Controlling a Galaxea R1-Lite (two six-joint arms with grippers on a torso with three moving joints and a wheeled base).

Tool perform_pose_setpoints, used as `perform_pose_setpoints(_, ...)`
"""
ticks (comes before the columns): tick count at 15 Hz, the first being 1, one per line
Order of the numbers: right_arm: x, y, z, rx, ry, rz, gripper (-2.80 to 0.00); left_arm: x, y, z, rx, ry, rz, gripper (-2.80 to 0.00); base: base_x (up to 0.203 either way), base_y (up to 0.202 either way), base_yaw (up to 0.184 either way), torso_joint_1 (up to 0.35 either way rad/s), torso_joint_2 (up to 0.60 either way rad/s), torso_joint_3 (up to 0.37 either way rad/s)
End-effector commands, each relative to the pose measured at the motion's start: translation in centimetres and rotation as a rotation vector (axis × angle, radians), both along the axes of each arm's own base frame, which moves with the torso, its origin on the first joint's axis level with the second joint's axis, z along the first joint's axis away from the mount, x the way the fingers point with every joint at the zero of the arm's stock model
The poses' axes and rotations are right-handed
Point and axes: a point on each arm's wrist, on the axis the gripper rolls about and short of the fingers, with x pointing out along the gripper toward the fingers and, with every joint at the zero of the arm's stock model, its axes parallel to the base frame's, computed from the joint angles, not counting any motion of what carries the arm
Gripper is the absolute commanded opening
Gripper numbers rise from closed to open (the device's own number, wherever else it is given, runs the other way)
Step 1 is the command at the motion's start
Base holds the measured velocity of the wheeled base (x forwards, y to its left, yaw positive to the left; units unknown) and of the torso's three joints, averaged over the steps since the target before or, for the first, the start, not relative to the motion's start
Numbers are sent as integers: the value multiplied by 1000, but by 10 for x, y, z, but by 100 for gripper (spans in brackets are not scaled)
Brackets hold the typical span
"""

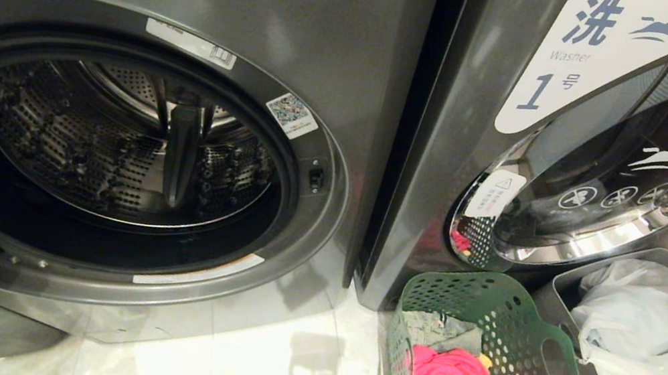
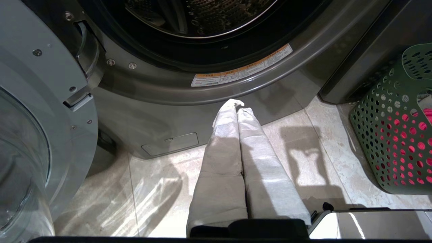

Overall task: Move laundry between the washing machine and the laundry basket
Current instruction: Close the washing machine door with the left hand

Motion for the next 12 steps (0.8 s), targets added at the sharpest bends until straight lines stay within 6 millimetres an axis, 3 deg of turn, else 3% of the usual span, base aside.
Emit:
perform_pose_setpoints(1,0,0,0,0,3,0,-280,0,0,0,0,-1,0,-280,0,0,0,0,0,0)
perform_pose_setpoints(12,0,0,0,2,2,0,-280,0,0,0,0,-1,0,-280,0,0,0,1,2,175)
